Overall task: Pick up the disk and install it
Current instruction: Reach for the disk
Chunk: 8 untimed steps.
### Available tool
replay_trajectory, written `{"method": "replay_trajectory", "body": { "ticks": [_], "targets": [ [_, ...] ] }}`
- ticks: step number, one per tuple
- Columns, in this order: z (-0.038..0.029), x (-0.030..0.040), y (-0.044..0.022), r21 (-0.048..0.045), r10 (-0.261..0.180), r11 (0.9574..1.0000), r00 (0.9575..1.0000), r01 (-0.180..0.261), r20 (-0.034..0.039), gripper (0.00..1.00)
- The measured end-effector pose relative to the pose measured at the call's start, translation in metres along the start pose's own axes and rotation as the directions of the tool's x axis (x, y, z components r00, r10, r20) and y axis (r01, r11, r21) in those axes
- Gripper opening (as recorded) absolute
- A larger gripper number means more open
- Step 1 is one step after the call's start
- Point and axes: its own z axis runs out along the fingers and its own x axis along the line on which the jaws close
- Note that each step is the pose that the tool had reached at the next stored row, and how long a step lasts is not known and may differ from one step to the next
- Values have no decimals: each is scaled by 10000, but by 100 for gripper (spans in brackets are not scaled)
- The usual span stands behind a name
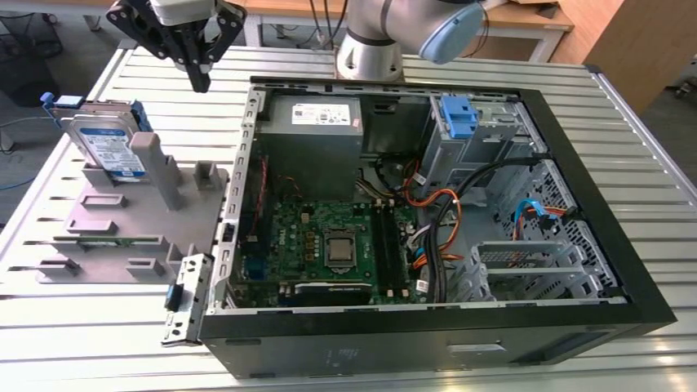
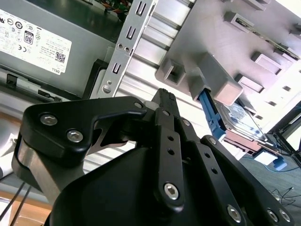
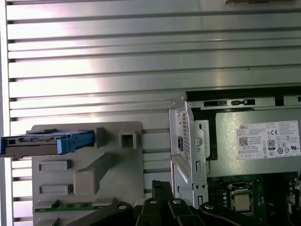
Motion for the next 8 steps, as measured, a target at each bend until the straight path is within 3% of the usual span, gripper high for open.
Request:
{"method": "replay_trajectory", "body": {
  "ticks": [8],
  "targets": [
    [-1, 68, 6, 0, 0, 10000, 10000, 0, 0, 11]
  ]
}}
